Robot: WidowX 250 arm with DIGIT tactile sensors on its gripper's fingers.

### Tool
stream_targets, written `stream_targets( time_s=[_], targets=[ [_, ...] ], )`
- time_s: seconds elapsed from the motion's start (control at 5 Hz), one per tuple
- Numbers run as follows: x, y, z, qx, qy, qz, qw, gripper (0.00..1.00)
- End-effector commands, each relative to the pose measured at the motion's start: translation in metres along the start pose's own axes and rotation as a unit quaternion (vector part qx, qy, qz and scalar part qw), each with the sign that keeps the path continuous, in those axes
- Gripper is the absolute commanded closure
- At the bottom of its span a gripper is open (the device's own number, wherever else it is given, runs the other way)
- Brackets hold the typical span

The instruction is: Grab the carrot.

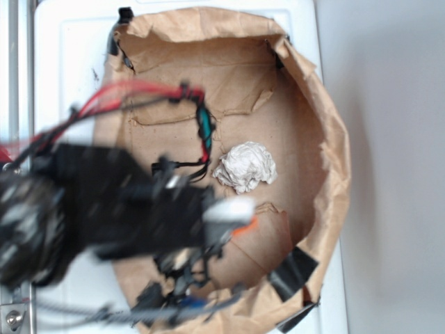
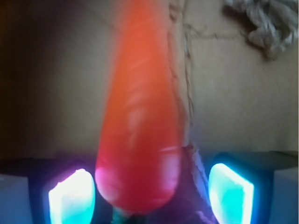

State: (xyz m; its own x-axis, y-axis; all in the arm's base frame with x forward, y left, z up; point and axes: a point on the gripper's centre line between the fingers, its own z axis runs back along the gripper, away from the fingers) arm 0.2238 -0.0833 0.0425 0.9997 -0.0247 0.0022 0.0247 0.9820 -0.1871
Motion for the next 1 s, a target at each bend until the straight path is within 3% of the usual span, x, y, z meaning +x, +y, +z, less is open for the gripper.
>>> stream_targets(
  time_s=[0.0, 0.2, 0.4, 0.6, 0.8],
  targets=[
    [0.001, -0.012, -0.006, 0.023, -0.024, -0.018, 0.999, 0.00],
    [0.006, -0.010, -0.006, 0.024, -0.015, -0.002, 1.000, 1.00],
    [0.011, -0.007, -0.002, 0.022, -0.013, 0.001, 1.000, 1.00],
    [0.022, 0.008, 0.018, 0.019, -0.032, 0.040, 0.998, 1.00],
    [0.032, 0.031, 0.055, 0.003, -0.074, 0.090, 0.993, 1.00]
  ],
)
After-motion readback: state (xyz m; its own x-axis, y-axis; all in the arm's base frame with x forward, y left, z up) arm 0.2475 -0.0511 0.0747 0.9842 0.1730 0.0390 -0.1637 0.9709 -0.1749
